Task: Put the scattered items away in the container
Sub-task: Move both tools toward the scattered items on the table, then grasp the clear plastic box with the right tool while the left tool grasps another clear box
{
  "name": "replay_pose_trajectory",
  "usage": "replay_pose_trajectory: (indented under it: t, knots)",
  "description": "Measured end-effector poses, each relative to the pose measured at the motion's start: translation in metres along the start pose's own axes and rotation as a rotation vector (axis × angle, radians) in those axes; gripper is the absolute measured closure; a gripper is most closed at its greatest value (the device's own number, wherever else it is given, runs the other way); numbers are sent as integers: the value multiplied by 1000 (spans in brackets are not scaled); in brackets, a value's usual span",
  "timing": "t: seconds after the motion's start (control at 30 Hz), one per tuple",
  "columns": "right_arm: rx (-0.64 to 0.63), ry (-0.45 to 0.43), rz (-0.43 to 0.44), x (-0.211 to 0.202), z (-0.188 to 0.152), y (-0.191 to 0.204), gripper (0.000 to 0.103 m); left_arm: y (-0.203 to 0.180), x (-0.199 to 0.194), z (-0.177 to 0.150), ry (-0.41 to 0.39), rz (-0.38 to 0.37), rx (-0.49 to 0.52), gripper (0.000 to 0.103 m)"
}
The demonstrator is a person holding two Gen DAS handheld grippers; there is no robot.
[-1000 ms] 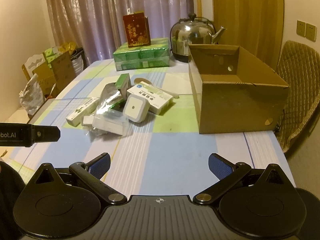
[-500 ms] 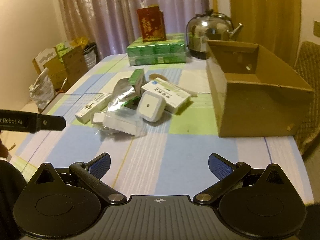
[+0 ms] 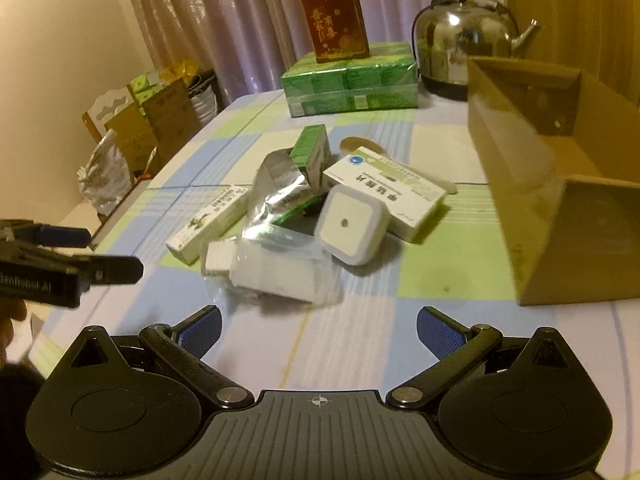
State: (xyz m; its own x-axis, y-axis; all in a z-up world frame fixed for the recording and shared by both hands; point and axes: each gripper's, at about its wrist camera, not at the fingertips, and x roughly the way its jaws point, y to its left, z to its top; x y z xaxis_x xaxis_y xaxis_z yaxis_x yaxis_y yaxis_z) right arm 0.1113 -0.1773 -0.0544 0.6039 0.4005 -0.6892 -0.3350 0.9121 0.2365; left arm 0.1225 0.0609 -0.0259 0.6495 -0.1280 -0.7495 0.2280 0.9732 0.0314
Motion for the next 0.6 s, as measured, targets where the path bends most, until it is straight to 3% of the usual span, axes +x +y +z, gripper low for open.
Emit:
replay_pose_trajectory:
  t: [0.3, 0.6]
  knots:
    - [80, 30, 68, 48, 19, -3, 2, 18, 31, 5, 12, -61, 53, 1]
    - [125, 82, 124, 90, 29, -5, 2, 30, 53, 1, 39, -85, 41, 1]
